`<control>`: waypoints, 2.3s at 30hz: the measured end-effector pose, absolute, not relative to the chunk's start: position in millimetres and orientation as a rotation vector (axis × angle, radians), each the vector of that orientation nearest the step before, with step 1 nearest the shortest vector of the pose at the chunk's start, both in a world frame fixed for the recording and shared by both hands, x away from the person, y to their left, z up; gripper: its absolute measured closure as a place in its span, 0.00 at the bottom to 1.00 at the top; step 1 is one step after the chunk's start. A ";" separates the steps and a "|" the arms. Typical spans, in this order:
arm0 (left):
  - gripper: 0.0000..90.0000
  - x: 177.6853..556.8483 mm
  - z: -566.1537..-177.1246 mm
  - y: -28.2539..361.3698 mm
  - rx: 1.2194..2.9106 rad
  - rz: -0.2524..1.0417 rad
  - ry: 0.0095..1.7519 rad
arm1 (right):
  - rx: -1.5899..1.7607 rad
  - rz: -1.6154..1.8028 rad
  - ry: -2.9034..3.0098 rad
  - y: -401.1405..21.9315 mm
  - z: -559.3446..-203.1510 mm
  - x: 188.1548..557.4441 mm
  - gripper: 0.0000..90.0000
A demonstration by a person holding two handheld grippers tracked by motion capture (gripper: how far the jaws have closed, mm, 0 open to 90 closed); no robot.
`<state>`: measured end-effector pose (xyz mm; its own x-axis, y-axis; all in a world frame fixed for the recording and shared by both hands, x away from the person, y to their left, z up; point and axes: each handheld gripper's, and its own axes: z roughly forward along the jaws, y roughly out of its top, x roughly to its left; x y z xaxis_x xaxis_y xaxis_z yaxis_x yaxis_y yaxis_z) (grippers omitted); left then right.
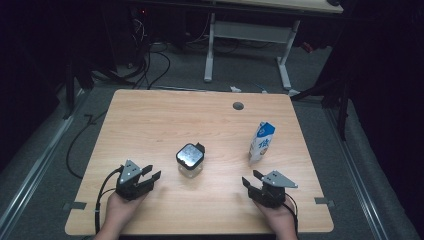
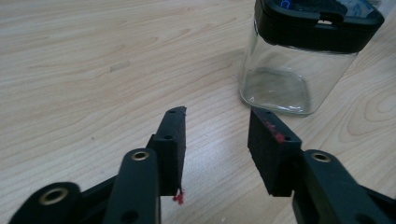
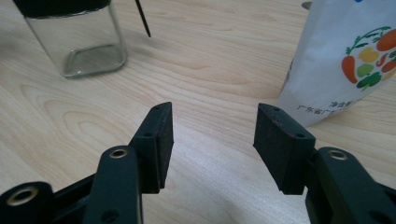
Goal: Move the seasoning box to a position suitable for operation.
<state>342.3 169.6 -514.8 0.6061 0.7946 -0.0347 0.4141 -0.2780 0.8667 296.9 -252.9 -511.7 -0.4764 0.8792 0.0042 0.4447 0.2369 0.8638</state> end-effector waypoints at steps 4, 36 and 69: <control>0.67 352.8 -513.6 157.0 1.912 0.526 0.957 | 1.183 1.164 2.062 -251.8 -517.0 295.6 0.57; 1.00 396.8 -515.3 119.1 1.878 0.478 0.943 | 1.220 1.139 2.045 -248.5 -516.9 285.1 0.95; 1.00 339.2 -509.9 85.8 1.963 0.445 0.755 | 1.189 1.128 2.060 -249.6 -514.5 284.7 0.90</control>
